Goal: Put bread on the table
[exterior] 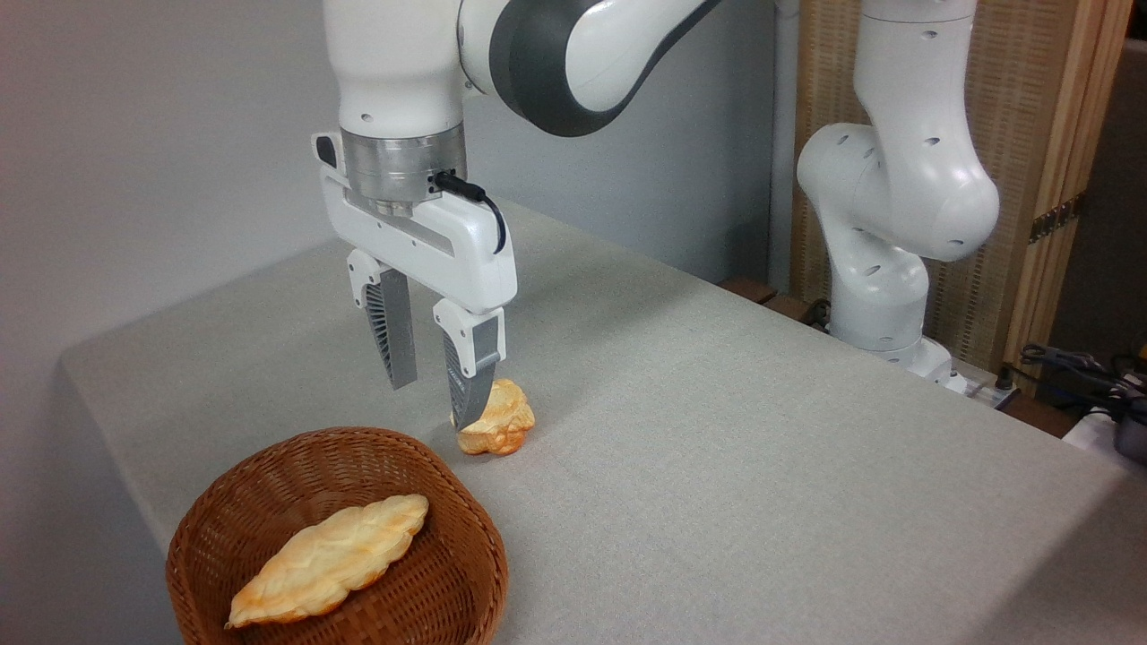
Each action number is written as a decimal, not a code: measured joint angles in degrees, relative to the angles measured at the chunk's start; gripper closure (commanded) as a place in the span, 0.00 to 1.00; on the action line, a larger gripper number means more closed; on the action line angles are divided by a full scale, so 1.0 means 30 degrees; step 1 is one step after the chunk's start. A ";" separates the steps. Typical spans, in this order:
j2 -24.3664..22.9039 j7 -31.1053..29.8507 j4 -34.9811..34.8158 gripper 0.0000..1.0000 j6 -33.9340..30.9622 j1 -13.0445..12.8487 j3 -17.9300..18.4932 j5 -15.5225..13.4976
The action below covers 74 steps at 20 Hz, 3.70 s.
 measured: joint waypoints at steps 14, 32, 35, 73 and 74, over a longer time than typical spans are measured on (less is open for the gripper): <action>0.1848 -0.3247 -0.0007 0.00 0.5707 0.0022 0.0031 0.0000; 0.5498 -0.1855 -0.0010 0.22 0.9303 0.0016 0.0068 0.0684; 0.5515 -0.1855 0.0013 0.57 0.9318 0.0010 0.0067 0.1103; 0.0924 -0.0337 0.0179 0.55 0.1323 0.0020 0.0079 0.1181; 0.0725 -0.0176 0.0099 0.55 0.0643 0.0020 0.0079 0.1181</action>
